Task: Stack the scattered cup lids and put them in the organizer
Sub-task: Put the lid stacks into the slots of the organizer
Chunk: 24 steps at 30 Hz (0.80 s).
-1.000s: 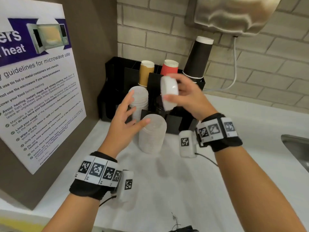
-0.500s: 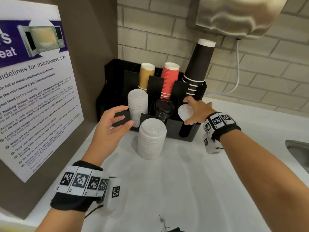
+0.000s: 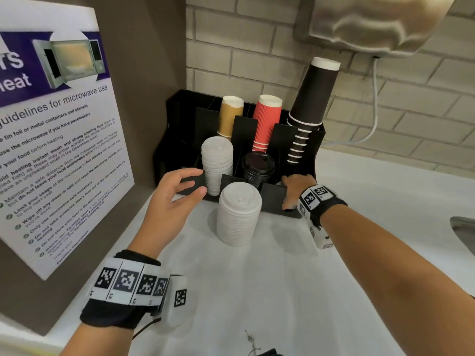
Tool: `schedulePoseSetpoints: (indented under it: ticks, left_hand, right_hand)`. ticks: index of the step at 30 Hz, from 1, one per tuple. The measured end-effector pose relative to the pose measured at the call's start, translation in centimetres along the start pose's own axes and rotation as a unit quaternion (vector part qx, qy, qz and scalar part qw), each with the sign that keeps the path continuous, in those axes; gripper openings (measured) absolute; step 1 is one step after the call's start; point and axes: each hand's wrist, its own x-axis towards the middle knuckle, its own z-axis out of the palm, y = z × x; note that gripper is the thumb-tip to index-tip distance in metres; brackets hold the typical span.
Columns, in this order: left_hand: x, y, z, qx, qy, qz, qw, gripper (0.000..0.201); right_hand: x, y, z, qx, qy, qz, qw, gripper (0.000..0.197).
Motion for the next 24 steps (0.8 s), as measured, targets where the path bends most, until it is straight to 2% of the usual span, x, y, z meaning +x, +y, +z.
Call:
schedulePoseSetpoints:
  ticks: [3, 8, 10, 11, 12, 13, 14, 15, 16, 18, 21, 24]
  left_hand:
    - [0.0, -0.1, -0.2, 0.005, 0.003, -0.004, 1.000, 0.028]
    - [0.0, 0.0, -0.4, 0.010, 0.004, -0.006, 1.000, 0.029]
    - [0.1, 0.0, -0.5, 0.006, 0.008, -0.006, 1.000, 0.028]
    - [0.1, 0.0, -0.6, 0.003, 0.009, -0.007, 1.000, 0.028]
    - [0.1, -0.1, -0.6, -0.001, 0.007, -0.009, 1.000, 0.028]
    - [0.1, -0.1, -0.6, -0.006, 0.006, -0.011, 1.000, 0.028]
    - [0.0, -0.2, -0.5, -0.011, 0.004, -0.014, 1.000, 0.027]
    - [0.0, -0.2, -0.5, -0.016, 0.003, -0.017, 1.000, 0.027]
    - [0.0, -0.3, -0.4, -0.022, 0.000, -0.019, 1.000, 0.026]
    - [0.1, -0.5, -0.2, -0.031, -0.005, -0.021, 0.999, 0.025]
    - [-0.1, -0.7, 0.0, -0.039, -0.011, -0.027, 0.999, 0.026]
    - [-0.4, -1.0, 0.0, -0.036, -0.016, -0.033, 0.999, 0.026]
  right_hand:
    - [0.1, 0.4, -0.4, 0.048, -0.074, -0.004, 0.996, 0.078]
    - [-1.0, 0.4, -2.3, 0.067, -0.084, 0.010, 0.994, 0.047]
    - [-1.6, 0.6, -3.6, 0.144, 0.002, 0.013, 0.989, 0.036]
    - [-2.1, 0.7, -4.1, 0.216, 0.086, -0.001, 0.973, 0.036]
    - [-3.0, 0.2, -4.7, 0.296, 0.179, -0.027, 0.938, 0.034]
    - [-4.2, -0.6, -5.2, 0.369, 0.242, -0.062, 0.895, 0.030]
    - [-5.5, -1.6, -5.6, 0.424, 0.257, -0.100, 0.863, 0.025]
    - [-6.6, -2.7, -5.8, 0.448, 0.240, -0.143, 0.850, 0.025]
    - [-7.3, -3.9, -5.9, 0.439, 0.206, -0.185, 0.855, 0.032]
    - [-8.1, -5.8, -5.5, 0.378, 0.128, -0.225, 0.889, 0.058]
    - [-8.0, -7.5, -4.5, 0.332, 0.079, -0.199, 0.919, 0.086]
    - [-7.8, -8.6, -3.7, 0.322, 0.057, -0.170, 0.929, 0.096]
